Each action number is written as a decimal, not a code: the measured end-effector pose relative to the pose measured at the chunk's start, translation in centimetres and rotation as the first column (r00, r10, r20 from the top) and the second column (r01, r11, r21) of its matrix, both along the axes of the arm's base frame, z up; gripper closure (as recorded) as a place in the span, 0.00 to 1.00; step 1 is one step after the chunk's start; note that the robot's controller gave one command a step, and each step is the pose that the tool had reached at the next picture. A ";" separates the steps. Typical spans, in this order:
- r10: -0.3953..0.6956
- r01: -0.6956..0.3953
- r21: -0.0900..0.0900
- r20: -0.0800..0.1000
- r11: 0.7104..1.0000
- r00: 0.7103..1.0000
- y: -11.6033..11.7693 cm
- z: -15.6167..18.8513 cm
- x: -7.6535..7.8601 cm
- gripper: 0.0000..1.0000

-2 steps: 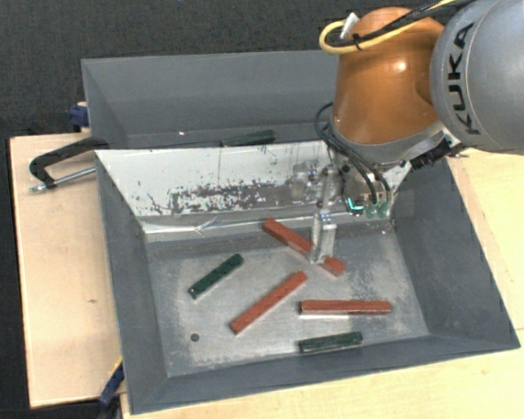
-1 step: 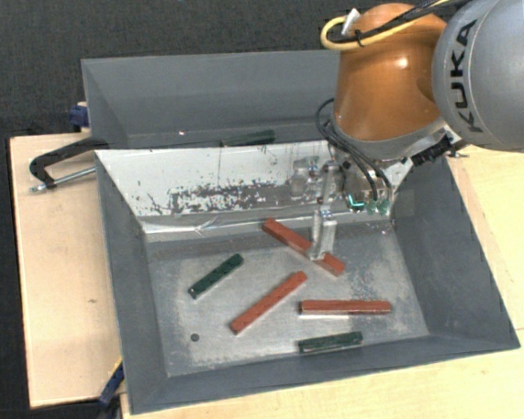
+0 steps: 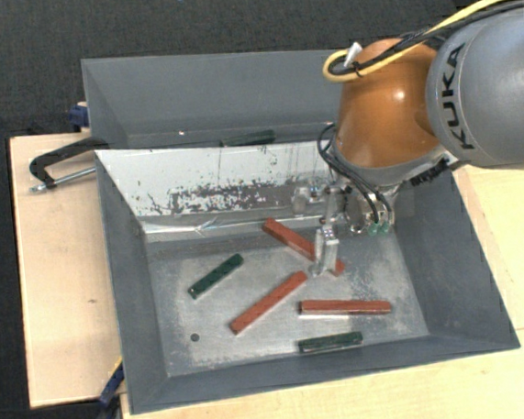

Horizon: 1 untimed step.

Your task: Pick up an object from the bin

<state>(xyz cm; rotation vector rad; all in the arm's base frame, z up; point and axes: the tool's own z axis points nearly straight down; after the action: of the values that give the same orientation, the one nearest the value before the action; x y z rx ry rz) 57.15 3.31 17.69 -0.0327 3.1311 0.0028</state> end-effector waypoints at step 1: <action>-0.002 0.002 -0.001 -0.005 1.000 1.000 -0.9 -6.9 -1.4 0.00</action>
Offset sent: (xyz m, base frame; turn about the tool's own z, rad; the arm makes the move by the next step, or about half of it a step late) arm 0.0081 -0.0395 -0.0818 0.2449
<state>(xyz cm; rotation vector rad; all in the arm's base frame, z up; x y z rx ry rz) 55.74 2.37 10.76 -0.0301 3.1363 0.0017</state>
